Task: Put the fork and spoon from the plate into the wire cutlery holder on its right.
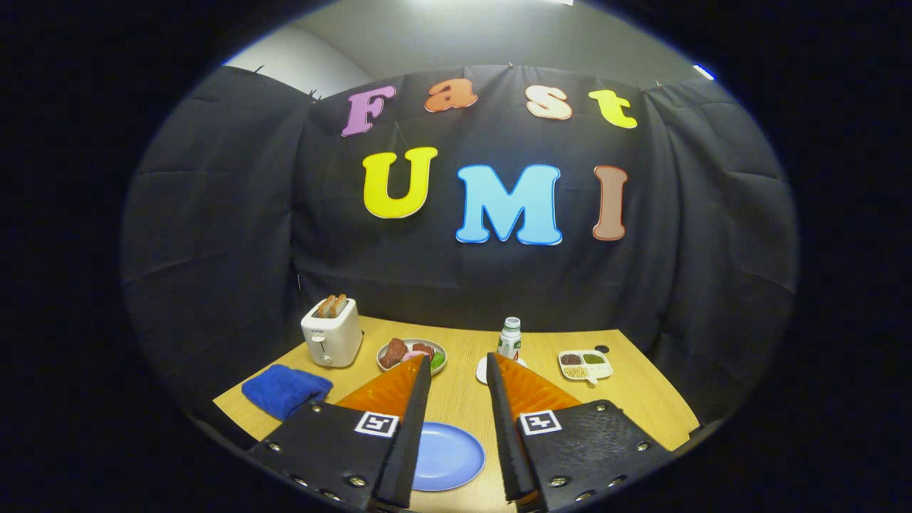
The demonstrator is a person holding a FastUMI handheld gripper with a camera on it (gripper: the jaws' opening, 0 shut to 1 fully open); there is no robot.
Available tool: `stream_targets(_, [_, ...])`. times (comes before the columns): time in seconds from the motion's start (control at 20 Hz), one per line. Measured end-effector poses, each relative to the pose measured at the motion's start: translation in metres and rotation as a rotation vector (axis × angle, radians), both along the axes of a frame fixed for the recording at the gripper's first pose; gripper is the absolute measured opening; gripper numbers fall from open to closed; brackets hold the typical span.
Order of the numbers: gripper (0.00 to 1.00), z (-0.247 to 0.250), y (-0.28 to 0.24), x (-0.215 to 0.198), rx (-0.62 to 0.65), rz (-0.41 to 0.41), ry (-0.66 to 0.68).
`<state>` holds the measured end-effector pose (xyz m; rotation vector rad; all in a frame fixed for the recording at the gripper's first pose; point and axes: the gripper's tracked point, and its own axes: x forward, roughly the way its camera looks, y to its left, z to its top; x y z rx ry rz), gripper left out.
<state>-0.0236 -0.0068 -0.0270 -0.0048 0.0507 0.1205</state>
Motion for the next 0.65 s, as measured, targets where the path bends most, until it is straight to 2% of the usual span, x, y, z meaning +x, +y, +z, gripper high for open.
stream_targets(0.05, [0.55, 0.002, -0.002, -0.001, 0.014, -0.012, -0.029])
stream_targets(0.1, [0.76, 0.004, 0.001, -0.002, 0.04, -0.011, -0.06])
stream_targets(0.15, [0.85, 0.009, 0.009, 0.0, 0.063, 0.009, -0.116])
stream_targets(0.2, [0.99, 0.016, 0.013, -0.004, 0.057, 0.031, -0.16])
stream_targets(0.55, [0.99, 0.023, 0.024, -0.009, 0.036, 0.047, -0.258])
stream_targets(0.65, [0.99, 0.032, 0.031, -0.012, -0.006, 0.053, -0.286])
